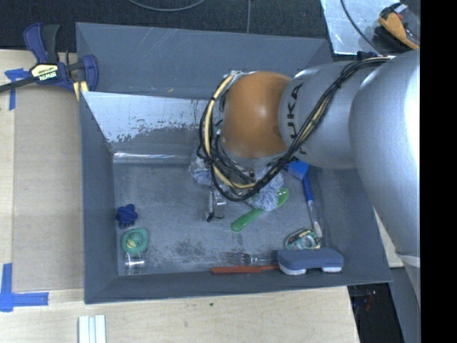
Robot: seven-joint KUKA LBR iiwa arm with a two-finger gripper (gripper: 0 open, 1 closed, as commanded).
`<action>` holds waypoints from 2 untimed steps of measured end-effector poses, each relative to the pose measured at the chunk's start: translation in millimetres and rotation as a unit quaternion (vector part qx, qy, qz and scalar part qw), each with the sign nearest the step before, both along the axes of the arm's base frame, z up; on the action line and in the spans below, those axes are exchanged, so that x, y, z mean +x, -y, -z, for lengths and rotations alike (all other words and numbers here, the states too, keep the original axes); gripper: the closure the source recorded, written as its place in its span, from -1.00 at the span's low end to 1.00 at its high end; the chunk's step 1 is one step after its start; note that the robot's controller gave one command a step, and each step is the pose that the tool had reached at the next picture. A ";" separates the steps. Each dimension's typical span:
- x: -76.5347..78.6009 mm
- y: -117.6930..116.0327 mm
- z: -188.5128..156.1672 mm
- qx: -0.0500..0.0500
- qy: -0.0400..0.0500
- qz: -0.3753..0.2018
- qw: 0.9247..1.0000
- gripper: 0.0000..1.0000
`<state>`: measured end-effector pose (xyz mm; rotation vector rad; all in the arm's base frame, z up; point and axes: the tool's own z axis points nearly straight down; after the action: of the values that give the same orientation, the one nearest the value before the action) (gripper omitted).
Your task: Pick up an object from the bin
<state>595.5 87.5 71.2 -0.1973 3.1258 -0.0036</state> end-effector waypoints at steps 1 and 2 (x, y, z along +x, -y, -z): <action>33.7 51.8 -2.1 0.003 0.003 -0.120 0.993 1.00; 33.7 51.8 -2.5 0.003 0.003 -0.119 0.993 1.00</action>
Offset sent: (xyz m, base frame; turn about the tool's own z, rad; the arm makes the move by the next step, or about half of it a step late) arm 0.0000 0.0000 0.0000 0.0000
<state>629.2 35.7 73.8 -0.5680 3.0734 0.0063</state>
